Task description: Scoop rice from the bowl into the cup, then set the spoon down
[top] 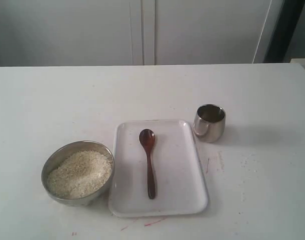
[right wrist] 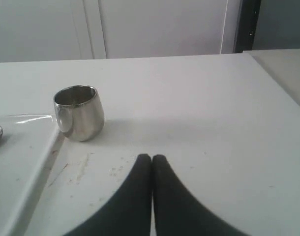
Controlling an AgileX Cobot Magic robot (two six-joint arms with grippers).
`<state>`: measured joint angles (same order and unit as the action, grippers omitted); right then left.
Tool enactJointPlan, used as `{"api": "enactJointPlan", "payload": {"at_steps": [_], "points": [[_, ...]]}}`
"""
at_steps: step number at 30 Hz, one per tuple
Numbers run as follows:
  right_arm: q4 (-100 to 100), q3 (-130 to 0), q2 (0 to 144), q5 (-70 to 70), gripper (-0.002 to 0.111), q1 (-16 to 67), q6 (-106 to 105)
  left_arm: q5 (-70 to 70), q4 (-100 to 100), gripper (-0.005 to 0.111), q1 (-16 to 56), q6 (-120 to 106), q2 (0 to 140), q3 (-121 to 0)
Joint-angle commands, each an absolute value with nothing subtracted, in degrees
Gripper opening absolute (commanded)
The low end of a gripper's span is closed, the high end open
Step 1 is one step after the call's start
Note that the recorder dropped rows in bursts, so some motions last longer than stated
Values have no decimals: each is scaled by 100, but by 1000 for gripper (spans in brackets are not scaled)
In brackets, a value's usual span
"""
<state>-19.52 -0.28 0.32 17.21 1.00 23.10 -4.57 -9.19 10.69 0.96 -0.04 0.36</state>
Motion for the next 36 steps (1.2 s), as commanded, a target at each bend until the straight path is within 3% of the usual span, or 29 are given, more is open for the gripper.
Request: {"api": "enactJointPlan", "payload": {"at_steps": [1,36], "points": [[-2023,0,0,1888,0,54,2933,-438,-978,14,1074,106,0,0],[-2020,0,0,2283,0,54,3190,-438,-978,14,1074,106,0,0]]}}
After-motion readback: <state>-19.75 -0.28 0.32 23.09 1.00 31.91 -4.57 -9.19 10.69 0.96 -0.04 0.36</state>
